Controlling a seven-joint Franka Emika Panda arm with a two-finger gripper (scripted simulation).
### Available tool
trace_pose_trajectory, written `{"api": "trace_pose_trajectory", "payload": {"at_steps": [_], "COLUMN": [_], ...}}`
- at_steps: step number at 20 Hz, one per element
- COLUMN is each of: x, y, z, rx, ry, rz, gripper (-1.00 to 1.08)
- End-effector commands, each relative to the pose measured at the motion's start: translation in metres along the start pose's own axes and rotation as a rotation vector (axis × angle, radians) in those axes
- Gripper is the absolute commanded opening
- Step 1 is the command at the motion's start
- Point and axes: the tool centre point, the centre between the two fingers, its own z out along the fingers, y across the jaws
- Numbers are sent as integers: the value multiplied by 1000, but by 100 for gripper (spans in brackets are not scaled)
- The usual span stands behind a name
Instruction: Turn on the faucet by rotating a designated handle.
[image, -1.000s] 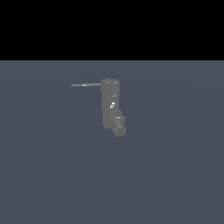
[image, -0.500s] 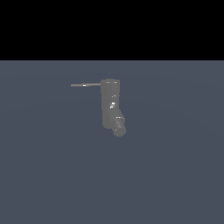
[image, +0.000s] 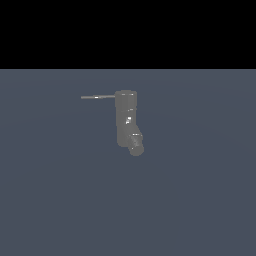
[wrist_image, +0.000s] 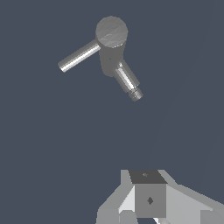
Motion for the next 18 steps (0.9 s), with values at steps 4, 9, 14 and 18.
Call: {"api": "trace_pose_trajectory", "payload": {"at_steps": [4,9,14,18], "x": [13,27,44,58], "y": [-27,-51,-72,-87], "z": [24,44,65,81], "rx": [3,5,8,9], "ry": [-5,-9,-14,-17], "rz": [113,213,311,388], "gripper": [-100,-100,-100,-100]}}
